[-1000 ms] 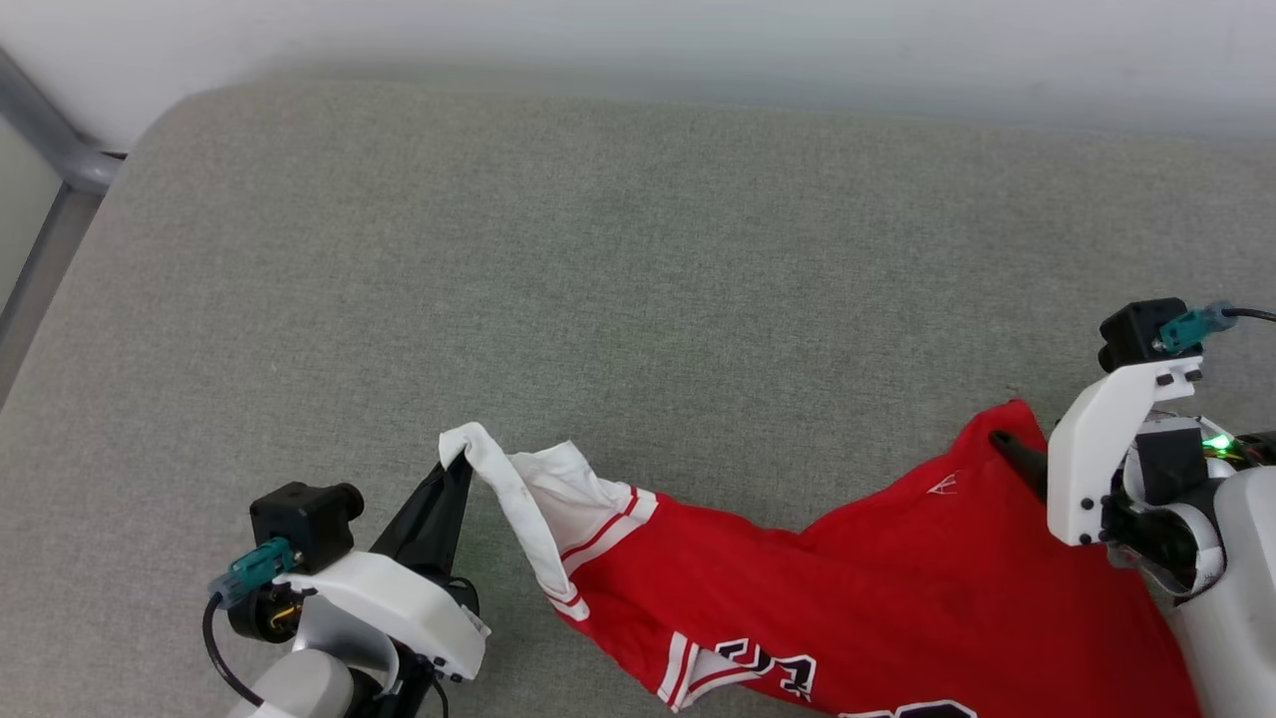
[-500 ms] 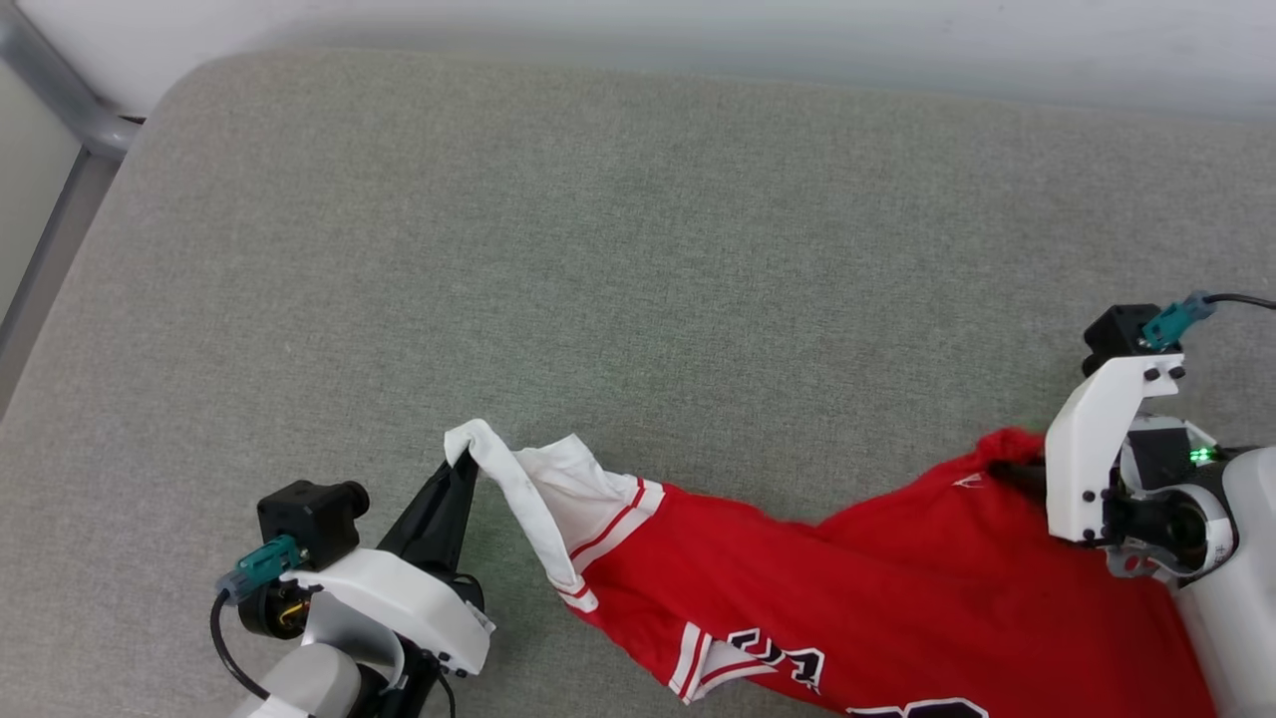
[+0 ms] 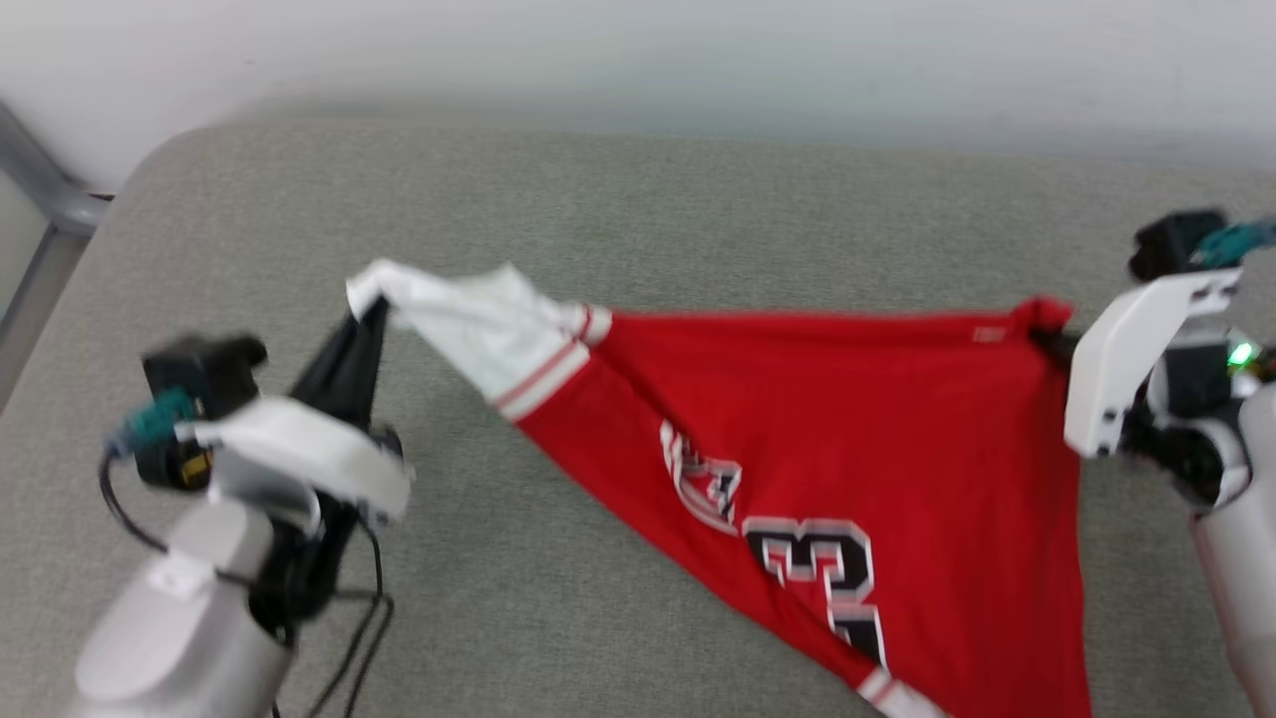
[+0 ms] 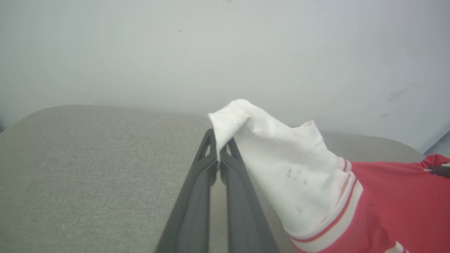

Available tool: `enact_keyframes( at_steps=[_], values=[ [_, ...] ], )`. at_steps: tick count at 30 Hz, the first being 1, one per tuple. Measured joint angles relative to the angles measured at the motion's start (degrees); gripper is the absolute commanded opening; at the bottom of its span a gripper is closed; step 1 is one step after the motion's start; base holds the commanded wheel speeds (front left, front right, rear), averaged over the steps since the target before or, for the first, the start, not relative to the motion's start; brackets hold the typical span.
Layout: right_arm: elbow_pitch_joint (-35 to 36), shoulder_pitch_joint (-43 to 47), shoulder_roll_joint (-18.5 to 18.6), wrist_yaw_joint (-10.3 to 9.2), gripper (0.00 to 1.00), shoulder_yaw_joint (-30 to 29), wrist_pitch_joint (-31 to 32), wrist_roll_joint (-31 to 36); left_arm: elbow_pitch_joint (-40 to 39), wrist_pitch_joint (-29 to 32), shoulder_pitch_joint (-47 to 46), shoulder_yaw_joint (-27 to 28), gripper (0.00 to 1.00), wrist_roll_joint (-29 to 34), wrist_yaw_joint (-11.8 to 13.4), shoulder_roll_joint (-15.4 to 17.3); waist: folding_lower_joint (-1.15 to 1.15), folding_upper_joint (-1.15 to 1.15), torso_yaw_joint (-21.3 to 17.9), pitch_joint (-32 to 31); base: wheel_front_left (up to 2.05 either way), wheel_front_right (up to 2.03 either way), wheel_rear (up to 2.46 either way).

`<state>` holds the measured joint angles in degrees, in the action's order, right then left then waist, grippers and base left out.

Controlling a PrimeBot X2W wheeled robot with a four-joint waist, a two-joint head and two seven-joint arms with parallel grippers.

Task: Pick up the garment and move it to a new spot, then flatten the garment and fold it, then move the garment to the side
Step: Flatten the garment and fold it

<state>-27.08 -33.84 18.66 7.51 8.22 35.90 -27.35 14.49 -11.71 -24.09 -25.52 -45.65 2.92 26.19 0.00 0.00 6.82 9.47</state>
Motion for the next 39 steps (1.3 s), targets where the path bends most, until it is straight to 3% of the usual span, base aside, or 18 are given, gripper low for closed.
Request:
enact_keyframes(
  at_steps=[11,16,25,31,39],
  values=[
    [-0.9,-16.1,-3.1,0.03,0.0,-8.8,-11.4,9.9,10.5,2.2,-25.1,1.5,0.0,1.8,-3.0,-0.6,0.0,0.0,-2.4,2.3,0.0,0.0,0.0],
    [-1.2,-26.6,-3.9,0.04,0.0,-12.0,-13.8,13.8,17.3,3.0,-39.0,2.4,0.0,2.3,-5.5,-0.5,0.0,0.0,-3.1,5.4,0.0,0.0,0.0],
    [-2.7,-42.9,-4.8,0.08,0.0,-13.6,-17.4,17.9,26.3,3.0,-60.1,2.6,0.0,6.2,-7.0,2.0,0.01,0.0,-4.9,13.2,0.0,0.0,0.0],
    [-5.1,-49.8,-4.8,0.14,0.0,-13.2,-19.8,19.0,30.9,2.1,-67.9,2.8,0.0,6.5,-8.6,2.4,0.01,0.0,-6.0,18.6,0.0,0.0,0.0],
    [-9.4,-51.3,-5.7,0.13,0.0,-12.2,-21.8,18.7,37.1,0.5,-68.8,1.9,0.0,4.4,-10.0,1.0,0.01,0.0,-6.4,25.1,0.0,0.0,0.0]
  ],
)
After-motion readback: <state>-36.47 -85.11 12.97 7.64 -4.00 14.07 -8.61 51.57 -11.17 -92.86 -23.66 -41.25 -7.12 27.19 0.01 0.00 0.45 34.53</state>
